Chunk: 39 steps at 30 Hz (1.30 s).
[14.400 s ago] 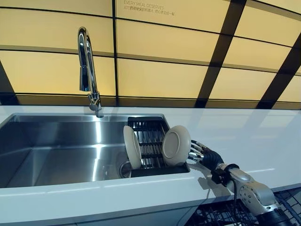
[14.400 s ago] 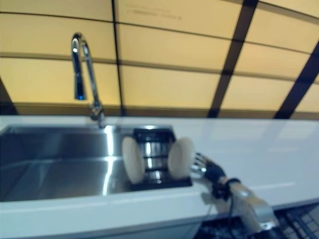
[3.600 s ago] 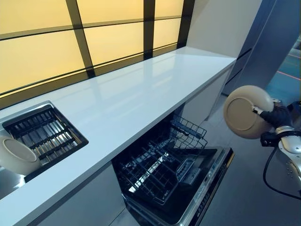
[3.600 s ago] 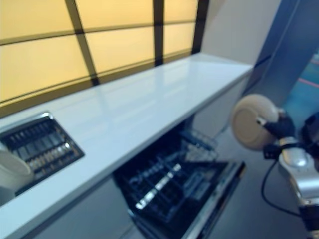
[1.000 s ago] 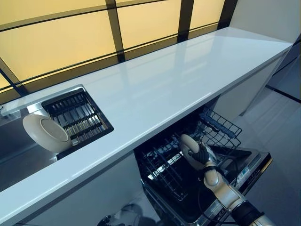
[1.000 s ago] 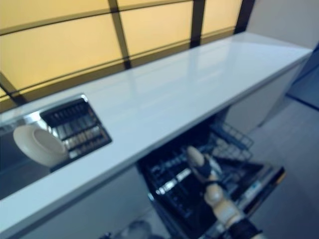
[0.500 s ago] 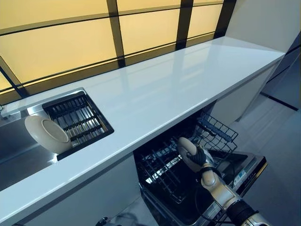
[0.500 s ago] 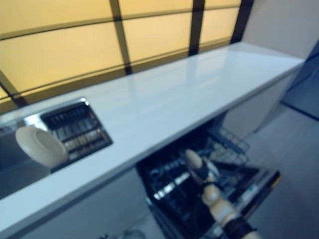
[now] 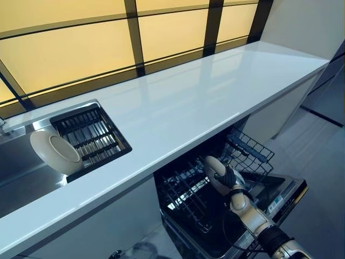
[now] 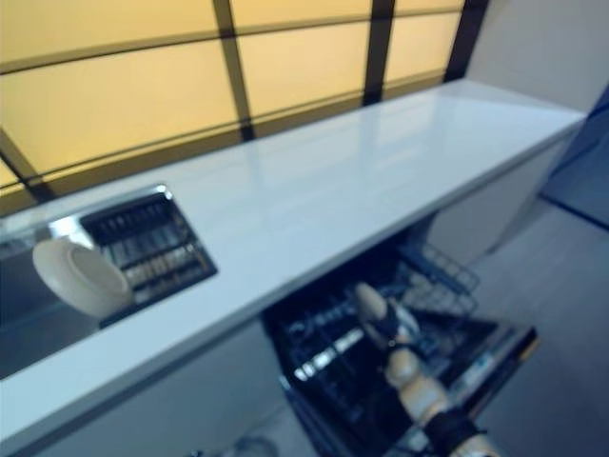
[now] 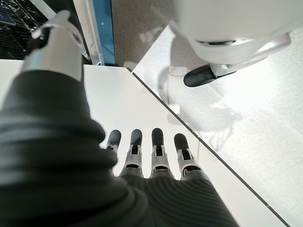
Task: Take plates into dishwasher
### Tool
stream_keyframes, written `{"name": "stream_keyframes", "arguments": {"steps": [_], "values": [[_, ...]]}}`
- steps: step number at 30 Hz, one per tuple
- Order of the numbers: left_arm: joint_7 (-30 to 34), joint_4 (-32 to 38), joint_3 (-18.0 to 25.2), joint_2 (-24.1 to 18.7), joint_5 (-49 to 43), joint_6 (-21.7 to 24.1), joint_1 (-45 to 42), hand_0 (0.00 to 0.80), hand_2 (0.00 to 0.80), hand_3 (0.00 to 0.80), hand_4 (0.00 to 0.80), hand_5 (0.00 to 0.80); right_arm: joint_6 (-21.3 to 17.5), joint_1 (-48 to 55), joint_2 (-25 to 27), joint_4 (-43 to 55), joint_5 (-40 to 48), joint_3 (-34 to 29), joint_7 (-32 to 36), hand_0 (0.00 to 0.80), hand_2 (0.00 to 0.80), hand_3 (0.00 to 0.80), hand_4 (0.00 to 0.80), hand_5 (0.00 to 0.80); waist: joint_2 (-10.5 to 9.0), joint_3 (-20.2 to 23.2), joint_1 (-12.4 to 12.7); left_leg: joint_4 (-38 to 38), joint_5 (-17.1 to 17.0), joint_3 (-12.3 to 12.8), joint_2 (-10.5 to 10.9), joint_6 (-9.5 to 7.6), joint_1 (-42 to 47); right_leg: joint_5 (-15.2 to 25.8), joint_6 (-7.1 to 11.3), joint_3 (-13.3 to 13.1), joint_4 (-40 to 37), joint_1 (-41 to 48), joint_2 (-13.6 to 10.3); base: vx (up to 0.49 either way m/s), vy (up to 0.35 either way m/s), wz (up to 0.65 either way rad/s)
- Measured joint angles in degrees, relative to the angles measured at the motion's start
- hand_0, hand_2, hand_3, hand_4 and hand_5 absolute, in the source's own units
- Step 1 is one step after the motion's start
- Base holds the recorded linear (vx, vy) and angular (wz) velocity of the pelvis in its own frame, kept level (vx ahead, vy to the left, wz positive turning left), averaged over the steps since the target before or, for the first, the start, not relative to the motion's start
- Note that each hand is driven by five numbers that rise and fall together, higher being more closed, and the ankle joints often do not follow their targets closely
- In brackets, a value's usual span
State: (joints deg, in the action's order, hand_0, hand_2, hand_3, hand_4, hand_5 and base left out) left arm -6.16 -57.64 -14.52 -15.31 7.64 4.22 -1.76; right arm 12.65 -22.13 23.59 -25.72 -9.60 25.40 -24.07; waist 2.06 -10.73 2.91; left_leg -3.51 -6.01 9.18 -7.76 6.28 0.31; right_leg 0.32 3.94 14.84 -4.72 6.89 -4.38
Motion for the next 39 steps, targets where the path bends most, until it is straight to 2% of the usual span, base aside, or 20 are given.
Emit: {"name": "stream_keyframes", "arguments": {"steps": [9,33,39], "values": [[0.5,0.3,-0.1,-0.2,0.2,0.1,0.7,0.000,0.000,0.000,0.000,0.000,0.0,-3.1,1.9,-4.0,0.0,-0.1,0.1,0.800,0.800,0.800,0.800,0.800,1.66,-1.0,1.1,-0.1,0.0,-0.1,0.0,0.02,-0.1,0.0,0.01,0.1,0.0,-0.1,0.0,0.000,0.000,0.00],[1.5,0.3,-0.3,-0.6,0.5,0.3,1.1,0.000,0.000,0.000,0.000,0.000,0.0,-6.9,2.0,-10.0,-1.0,-0.2,2.5,0.800,0.800,0.800,0.800,0.800,2.96,-2.8,1.1,-0.2,-0.3,-0.6,0.2,0.00,-0.1,-0.1,0.10,0.8,0.0,0.2,-0.1,0.000,0.000,0.00],[1.6,0.3,-1.7,-0.7,0.6,0.5,2.0,0.000,0.000,0.000,0.000,0.000,-0.1,-7.2,2.0,-10.8,-1.0,-0.1,2.5,0.800,0.800,0.800,0.800,0.800,3.07,-2.9,1.1,-0.3,-0.4,-1.0,0.3,-0.04,-0.2,-0.1,0.10,1.2,0.0,0.3,-0.2,0.012,0.007,0.02]]}}
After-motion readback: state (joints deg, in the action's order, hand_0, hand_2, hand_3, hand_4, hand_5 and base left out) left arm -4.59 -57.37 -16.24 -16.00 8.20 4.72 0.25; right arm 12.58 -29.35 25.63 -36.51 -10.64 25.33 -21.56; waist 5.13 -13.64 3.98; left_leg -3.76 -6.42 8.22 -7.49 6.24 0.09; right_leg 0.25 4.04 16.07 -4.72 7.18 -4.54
